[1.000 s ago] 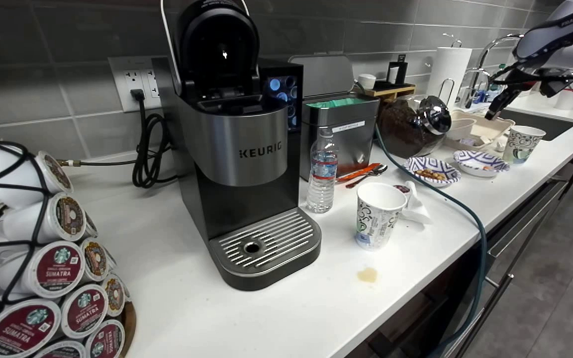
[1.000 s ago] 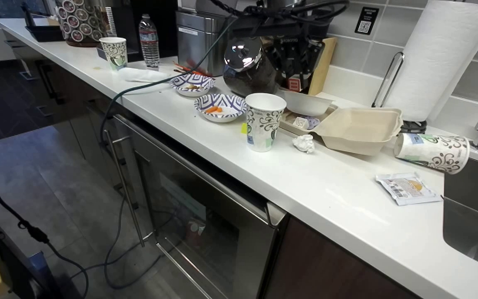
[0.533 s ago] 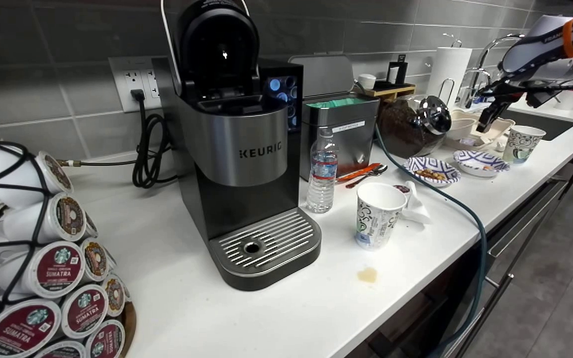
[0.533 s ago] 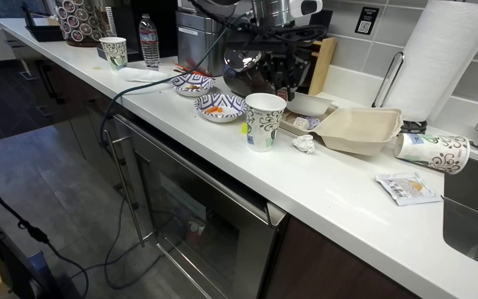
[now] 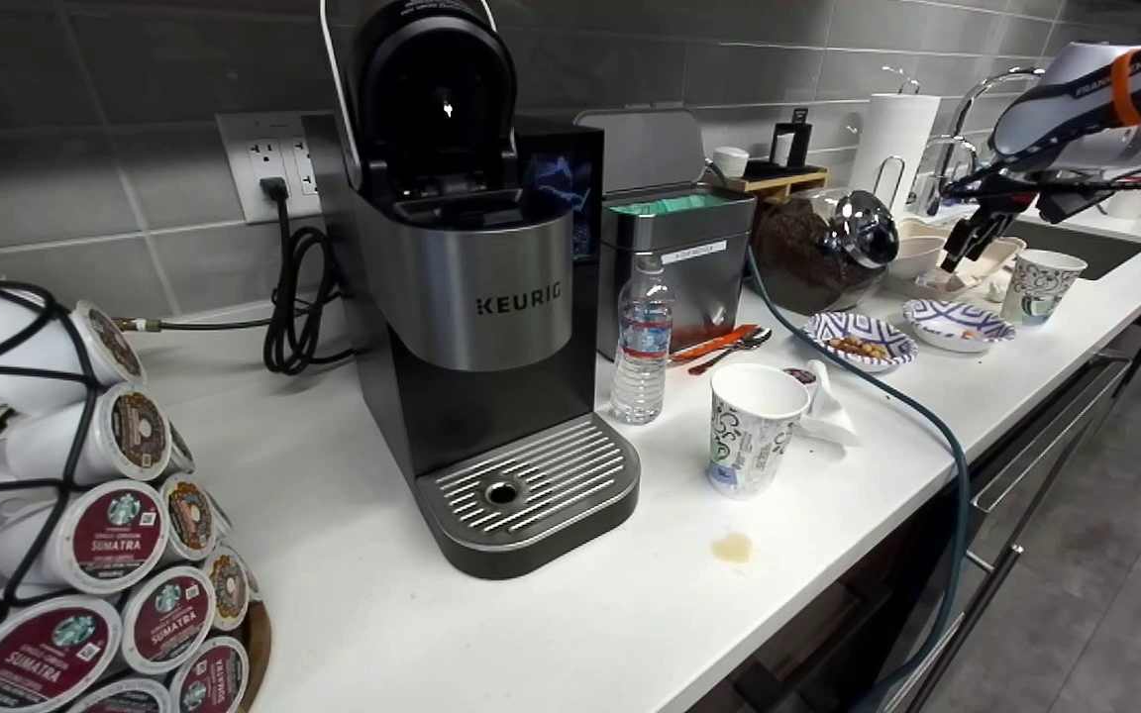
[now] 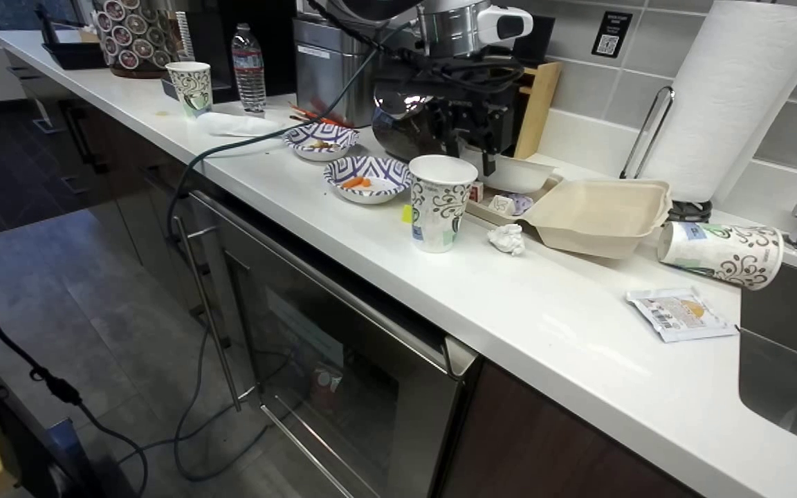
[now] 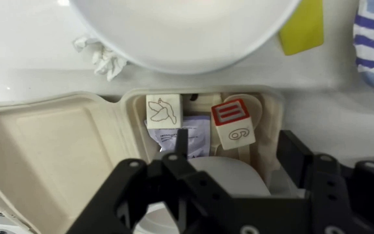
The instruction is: Place the block onto the plate
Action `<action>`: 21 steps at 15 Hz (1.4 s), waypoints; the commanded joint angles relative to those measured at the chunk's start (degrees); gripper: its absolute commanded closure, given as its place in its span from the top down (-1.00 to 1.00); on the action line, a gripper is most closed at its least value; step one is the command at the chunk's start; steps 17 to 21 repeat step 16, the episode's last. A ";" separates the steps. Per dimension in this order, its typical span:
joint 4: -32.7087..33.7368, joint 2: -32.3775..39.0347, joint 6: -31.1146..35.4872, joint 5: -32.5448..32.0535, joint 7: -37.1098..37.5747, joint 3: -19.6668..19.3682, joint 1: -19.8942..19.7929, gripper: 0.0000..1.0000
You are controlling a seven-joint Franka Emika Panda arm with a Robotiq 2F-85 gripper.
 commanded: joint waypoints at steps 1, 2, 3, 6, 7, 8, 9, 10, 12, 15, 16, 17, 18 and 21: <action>-3.67 -4.63 -1.12 0.36 0.26 -0.38 -0.22 0.99; -8.35 -8.92 -0.23 0.87 -1.21 -0.06 -0.67 1.00; -11.61 -11.97 0.55 1.07 -2.16 0.08 -0.90 1.00; -19.62 -20.47 1.62 5.58 -5.73 2.00 -2.98 0.99; -21.73 -23.03 1.67 6.88 -6.48 2.52 -3.65 1.00; -24.33 -25.67 2.09 8.80 -6.43 2.24 -3.55 0.98; -26.79 -28.29 2.58 10.35 -6.41 1.67 -3.32 1.00; -29.31 -30.68 4.90 12.24 -6.85 1.10 -3.14 1.00; -34.61 -35.49 10.53 17.65 -9.87 0.66 -3.11 1.00; -32.11 -34.11 12.30 19.15 -10.10 -1.82 -0.80 1.00; -34.93 -36.34 14.83 21.01 -11.43 -2.38 -0.40 1.00; -34.93 -36.34 14.83 21.01 -11.43 -2.38 -0.40 1.00; -34.93 -36.34 14.83 21.01 -11.43 -2.38 -0.40 1.00; -34.93 -36.34 14.83 21.01 -11.43 -2.38 -0.40 1.00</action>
